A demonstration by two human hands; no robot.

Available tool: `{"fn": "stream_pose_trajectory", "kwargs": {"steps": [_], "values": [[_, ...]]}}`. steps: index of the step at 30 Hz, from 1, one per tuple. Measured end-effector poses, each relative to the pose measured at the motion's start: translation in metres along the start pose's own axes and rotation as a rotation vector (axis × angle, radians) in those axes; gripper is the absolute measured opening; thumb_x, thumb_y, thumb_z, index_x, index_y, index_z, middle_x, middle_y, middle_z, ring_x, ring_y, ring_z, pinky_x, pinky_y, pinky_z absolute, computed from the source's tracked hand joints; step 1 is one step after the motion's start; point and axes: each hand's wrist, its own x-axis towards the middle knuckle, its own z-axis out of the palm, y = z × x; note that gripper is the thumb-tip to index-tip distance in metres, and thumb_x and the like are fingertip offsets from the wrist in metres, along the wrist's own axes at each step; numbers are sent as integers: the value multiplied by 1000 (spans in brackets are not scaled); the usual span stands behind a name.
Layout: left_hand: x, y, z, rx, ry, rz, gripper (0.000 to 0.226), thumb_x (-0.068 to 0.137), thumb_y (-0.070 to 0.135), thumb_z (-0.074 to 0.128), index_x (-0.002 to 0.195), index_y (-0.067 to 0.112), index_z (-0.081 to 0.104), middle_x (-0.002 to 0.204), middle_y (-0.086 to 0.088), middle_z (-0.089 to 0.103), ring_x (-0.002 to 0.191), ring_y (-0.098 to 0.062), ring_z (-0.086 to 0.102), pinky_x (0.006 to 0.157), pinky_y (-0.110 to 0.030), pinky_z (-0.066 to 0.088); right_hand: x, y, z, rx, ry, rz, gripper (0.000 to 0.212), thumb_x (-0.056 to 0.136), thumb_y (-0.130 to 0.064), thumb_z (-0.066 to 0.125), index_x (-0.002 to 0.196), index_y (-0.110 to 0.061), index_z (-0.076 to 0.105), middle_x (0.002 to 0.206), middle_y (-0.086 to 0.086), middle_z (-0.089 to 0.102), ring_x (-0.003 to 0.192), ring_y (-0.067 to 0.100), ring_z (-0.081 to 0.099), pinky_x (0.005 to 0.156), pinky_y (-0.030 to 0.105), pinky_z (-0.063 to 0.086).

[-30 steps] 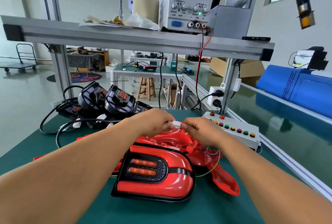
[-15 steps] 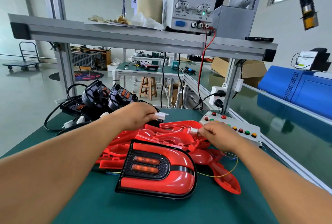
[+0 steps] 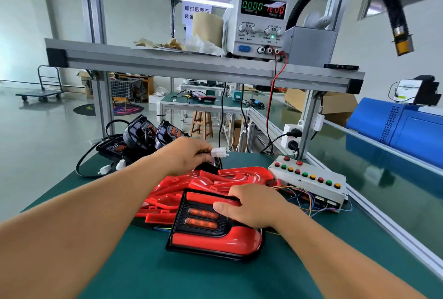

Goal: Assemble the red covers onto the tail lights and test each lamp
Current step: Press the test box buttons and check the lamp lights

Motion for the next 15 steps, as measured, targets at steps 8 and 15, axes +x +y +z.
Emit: {"fn": "stream_pose_trajectory", "kwargs": {"steps": [8, 15], "values": [[-20, -1, -49, -33, 191, -31, 26, 91, 31, 64, 115, 22, 69, 100, 7, 59, 96, -13, 56, 83, -21, 38, 8, -6, 5, 138, 16, 44, 63, 85, -71, 50, 125, -23, 55, 122, 0, 48, 111, 21, 52, 95, 40, 45], [-31, 10, -81, -225, 387, -55, 6, 86, 32, 70, 91, 31, 68, 81, 18, 63, 61, 8, 55, 59, -11, 41, 2, -5, 9, 339, 112, -14, 42, 82, -66, 60, 108, -35, 48, 104, -15, 54, 88, 1, 53, 70, 18, 39]]}}
